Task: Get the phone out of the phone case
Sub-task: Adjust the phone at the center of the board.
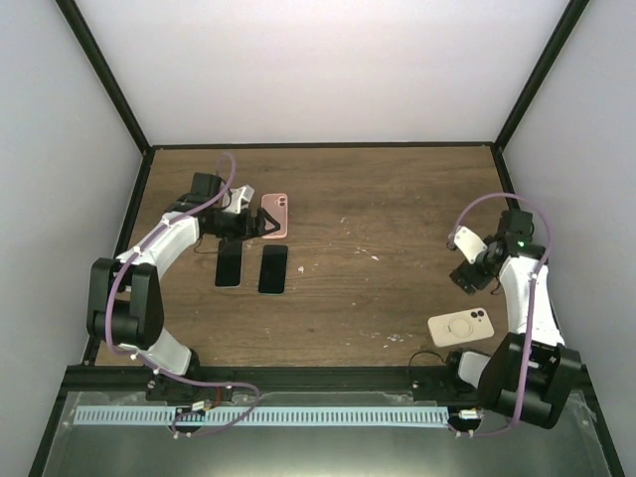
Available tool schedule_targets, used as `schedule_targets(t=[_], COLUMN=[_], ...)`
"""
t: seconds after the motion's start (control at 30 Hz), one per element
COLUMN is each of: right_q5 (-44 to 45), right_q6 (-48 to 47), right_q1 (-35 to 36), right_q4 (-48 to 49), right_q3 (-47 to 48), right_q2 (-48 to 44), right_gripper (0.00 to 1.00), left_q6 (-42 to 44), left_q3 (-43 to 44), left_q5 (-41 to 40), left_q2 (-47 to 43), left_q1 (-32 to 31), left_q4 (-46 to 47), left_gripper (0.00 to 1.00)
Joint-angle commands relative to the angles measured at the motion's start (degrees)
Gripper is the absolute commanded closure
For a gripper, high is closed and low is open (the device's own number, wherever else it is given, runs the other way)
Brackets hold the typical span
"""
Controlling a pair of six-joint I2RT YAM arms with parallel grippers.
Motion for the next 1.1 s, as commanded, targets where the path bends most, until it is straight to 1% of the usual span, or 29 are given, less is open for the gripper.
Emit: schedule_targets(t=[0.0,0.13,0.2,0.37,0.47,0.57,0.7,0.83,0.93,1.07], right_q5=[1.4,3.5,4.9,8.5,10.5,12.5,13.6,14.2,10.8,4.3], right_q6=[-2.6,-6.9,-8.8,-15.0,-17.8,-19.2,-19.3,-18.9,-17.5,-13.5], right_q1=[-5.6,-12.2,-15.1,-23.3,-27.8,-29.7,-30.0,-30.0,-30.0,-29.2], right_q4=[-14.9,-19.3,-20.3,-20.3,-18.3,-15.3,-11.7,-6.7,-3.9,-3.2], right_q3=[3.1,2.7,1.3,-3.6,-7.6,-12.1,-16.1,-18.5,-17.5,-14.5], right_q2=[0.1,-0.6,-0.6,-0.1,0.2,0.2,0.0,0.3,0.6,2.2], right_gripper=[0.08,0.16,0.22,0.49,0.63,0.75,0.82,0.84,0.85,0.85], left_q6=[0.7,0.7,0.8,1.0,0.9,0.8,1.0,1.0,1.0,0.6], left_q3=[0.8,0.4,0.3,0.1,-0.2,-0.2,-0.1,-0.1,-0.6,-0.8], left_q5=[0.1,0.8,1.1,1.5,1.9,2.2,2.4,2.4,2.3,2.3], left_q2=[-0.9,-0.5,-0.2,-0.1,0.0,0.4,0.4,0.4,0.1,0.3], left_q1=[-0.2,-0.2,-0.2,0.0,0.2,0.2,0.4,0.6,0.8,0.9], left_q4=[0.4,1.0,1.1,1.5,1.9,2.0,1.8,1.7,1.9,2.3], left_gripper=[0.00,0.00,0.00,0.00,0.00,0.00,0.00,0.00,0.00,0.00])
